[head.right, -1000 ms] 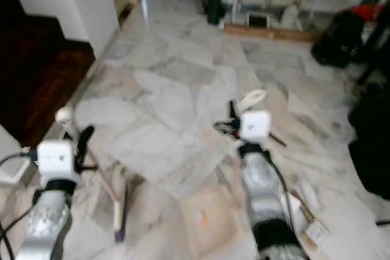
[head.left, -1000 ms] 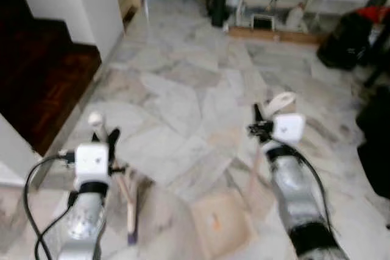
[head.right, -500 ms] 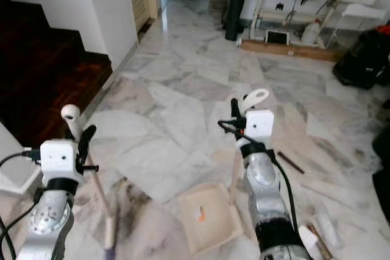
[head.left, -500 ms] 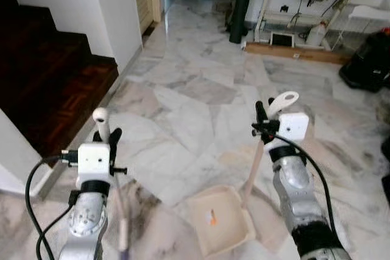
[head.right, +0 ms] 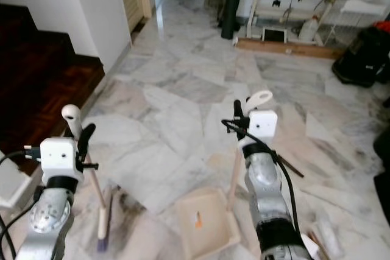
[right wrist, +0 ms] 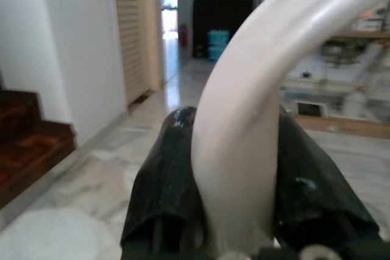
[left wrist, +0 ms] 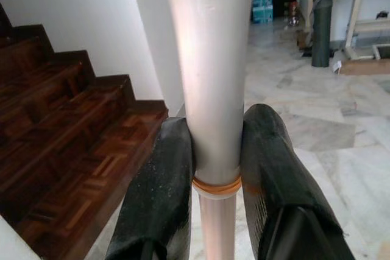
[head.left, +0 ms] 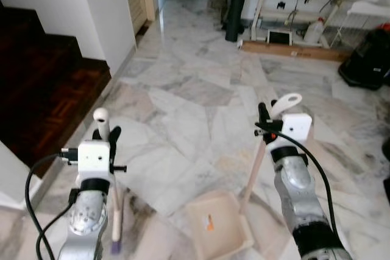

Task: Sweep floor

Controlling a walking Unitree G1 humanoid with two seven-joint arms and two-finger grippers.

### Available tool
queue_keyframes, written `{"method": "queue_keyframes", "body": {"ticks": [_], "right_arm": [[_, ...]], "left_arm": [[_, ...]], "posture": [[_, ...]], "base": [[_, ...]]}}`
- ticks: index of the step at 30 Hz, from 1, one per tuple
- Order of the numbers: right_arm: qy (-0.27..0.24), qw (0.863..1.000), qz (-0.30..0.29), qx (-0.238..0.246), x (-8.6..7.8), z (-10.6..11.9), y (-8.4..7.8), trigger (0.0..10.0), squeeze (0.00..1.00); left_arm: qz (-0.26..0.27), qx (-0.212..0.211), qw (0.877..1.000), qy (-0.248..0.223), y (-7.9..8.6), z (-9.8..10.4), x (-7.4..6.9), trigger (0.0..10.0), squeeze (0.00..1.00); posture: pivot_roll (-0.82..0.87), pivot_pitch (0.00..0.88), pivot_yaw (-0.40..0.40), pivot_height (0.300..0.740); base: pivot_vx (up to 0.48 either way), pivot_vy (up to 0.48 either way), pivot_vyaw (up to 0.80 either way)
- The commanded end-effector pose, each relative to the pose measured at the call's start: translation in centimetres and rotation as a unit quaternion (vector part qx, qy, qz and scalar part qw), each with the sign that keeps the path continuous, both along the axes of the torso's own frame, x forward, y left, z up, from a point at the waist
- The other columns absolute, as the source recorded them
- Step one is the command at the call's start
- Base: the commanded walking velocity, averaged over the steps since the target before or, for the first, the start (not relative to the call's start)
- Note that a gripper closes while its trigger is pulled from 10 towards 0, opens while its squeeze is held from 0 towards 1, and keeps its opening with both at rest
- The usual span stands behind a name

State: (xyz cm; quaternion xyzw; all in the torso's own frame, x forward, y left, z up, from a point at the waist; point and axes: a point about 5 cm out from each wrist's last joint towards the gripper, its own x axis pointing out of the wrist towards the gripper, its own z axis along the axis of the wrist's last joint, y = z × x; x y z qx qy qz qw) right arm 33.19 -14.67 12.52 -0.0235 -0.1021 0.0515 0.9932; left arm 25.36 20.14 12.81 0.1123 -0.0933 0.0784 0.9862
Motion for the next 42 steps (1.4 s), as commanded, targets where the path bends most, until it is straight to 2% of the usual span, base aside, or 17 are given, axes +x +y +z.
{"method": "queue_keyframes", "body": {"ticks": [1,10,42], "right_arm": [[-0.019,1.000,-0.004,0.013,0.15,0.90,-0.23,10.0,0.00],[-0.015,1.000,-0.007,0.013,0.16,0.81,-0.27,10.0,0.00],[-0.009,1.000,-0.028,0.000,0.31,0.83,-1.21,10.0,0.00]], "left_arm": [[-0.001,0.008,1.000,-0.023,-0.24,0.98,0.25,10.0,0.00],[-0.005,0.006,1.000,-0.022,-0.34,0.93,0.26,10.0,0.00],[-0.003,-0.003,1.000,-0.022,-0.52,0.86,0.39,10.0,0.00]], "posture": [[0.02,0.101,-0.018,0.740],[0.02,0.103,-0.017,0.740],[0.01,0.102,-0.028,0.740]], "base": [[0.326,0.000,0.00],[0.175,0.000,0.00],[0.000,0.000,-0.79]]}}
